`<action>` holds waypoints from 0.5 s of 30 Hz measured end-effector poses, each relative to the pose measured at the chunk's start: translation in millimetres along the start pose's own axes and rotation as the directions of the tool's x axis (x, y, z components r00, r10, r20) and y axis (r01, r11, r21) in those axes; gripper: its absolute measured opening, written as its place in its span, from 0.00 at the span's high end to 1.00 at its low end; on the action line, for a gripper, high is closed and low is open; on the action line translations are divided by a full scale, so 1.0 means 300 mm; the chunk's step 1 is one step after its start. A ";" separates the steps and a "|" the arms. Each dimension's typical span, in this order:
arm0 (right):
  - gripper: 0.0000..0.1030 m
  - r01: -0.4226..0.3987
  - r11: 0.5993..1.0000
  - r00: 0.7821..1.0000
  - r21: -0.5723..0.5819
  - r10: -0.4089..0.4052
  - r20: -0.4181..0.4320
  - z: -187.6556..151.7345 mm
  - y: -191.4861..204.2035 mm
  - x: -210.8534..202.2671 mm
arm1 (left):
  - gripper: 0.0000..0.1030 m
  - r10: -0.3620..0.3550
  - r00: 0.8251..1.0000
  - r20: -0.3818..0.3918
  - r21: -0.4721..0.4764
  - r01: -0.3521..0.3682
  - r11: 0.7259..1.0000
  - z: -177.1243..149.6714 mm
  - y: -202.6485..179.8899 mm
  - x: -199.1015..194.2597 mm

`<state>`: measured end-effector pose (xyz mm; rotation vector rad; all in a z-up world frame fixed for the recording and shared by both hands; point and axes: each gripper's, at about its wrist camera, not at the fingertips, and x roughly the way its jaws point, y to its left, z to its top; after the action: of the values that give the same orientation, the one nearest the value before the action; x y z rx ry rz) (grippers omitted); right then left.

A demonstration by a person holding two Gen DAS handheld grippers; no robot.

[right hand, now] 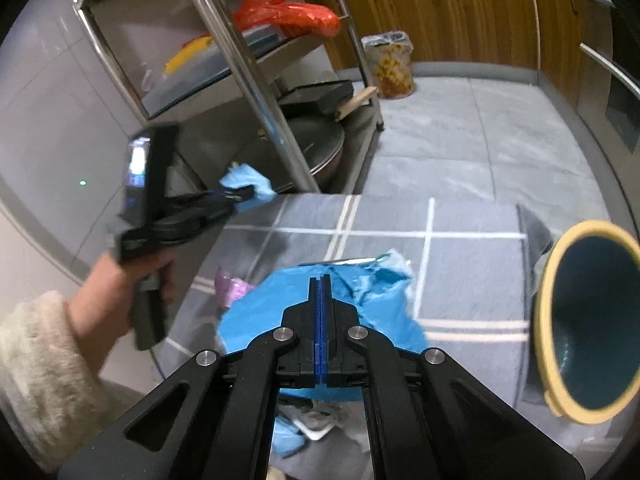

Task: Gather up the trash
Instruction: 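Grasp the blue face mask with the left tool while the right tool grasps the crumpled blue bag, then carry the blue bag with the right tool over the yellow-rimmed bin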

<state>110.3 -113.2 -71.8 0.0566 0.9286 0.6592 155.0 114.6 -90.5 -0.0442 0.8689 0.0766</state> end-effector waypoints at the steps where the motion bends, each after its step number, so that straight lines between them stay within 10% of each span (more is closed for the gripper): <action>1: 0.98 0.006 1.000 1.000 0.001 -0.006 -0.008 0.004 -0.007 0.006 | 0.90 -0.006 1.000 0.010 0.002 0.006 1.000 0.005 -0.010 -0.032; 8: 0.60 0.109 0.993 0.990 -0.036 -0.111 -0.088 -0.014 -0.037 0.090 | 0.90 -0.056 0.996 0.070 0.066 0.051 0.997 0.035 -0.087 -0.240; 15: 0.57 0.125 0.992 0.977 0.033 -0.118 -0.176 -0.014 -0.121 0.186 | 0.90 -0.115 0.989 0.097 0.145 0.100 0.984 0.032 -0.169 -0.338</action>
<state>148.8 -112.6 -126.4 -0.0195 1.1058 0.5360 101.3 59.8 -6.5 0.0434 0.7633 -0.0827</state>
